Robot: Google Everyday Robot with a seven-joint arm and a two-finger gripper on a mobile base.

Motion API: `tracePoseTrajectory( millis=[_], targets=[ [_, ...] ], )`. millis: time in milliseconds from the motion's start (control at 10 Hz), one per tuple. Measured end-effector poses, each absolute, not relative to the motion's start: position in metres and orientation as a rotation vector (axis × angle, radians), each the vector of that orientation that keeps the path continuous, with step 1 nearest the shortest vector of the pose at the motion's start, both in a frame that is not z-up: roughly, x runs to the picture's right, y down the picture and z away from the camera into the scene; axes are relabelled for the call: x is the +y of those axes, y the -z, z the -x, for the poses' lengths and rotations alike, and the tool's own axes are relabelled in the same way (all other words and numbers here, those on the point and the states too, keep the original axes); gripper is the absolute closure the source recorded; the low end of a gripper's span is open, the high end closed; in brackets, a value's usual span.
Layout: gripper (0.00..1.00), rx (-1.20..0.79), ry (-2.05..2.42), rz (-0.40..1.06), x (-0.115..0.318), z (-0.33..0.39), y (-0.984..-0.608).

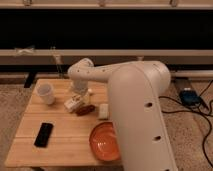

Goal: Place the bottle in the ceramic bowl

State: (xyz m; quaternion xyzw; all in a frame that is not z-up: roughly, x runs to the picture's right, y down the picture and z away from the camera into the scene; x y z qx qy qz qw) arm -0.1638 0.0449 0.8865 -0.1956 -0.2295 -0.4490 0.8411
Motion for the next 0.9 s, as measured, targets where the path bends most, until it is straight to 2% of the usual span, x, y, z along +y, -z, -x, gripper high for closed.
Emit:
tracePoseTrajectory(
  millis=[300,700,900],
  targets=[
    [0.20,-0.476,0.975,0.453,0.035,0.164,-0.908],
    [0.20,-0.493,1.029,0.536,0.046,0.186,-0.940],
    [0.34,-0.501,1.046,0.561,0.051,0.192,-0.947]
  ],
)
